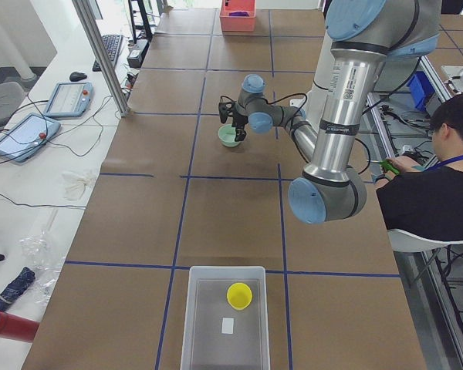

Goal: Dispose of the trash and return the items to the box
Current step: 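Reach the left gripper to the green bowl rim and grasp it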

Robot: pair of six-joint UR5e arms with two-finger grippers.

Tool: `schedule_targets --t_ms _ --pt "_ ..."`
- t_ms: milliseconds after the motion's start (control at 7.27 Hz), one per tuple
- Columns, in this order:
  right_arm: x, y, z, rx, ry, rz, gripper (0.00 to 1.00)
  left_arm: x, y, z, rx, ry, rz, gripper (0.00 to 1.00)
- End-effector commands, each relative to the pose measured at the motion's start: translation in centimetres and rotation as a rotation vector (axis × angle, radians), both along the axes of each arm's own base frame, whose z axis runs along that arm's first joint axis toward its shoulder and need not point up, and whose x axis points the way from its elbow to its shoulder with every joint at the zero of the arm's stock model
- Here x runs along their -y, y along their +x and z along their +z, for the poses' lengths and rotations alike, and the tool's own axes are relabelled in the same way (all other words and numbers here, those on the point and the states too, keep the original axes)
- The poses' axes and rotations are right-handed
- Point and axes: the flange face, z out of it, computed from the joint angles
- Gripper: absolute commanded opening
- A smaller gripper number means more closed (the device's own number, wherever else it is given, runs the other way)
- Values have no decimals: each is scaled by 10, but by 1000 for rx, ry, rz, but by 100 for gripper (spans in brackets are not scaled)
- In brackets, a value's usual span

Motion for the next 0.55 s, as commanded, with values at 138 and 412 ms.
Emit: schedule_targets --t_ms 138,412 --pt "-7 0 3 4 17 5 100 2 26 23 42 -47 -16 57" --pt "-7 0 3 2 19 6 100 7 36 35 69 -54 -22 14"
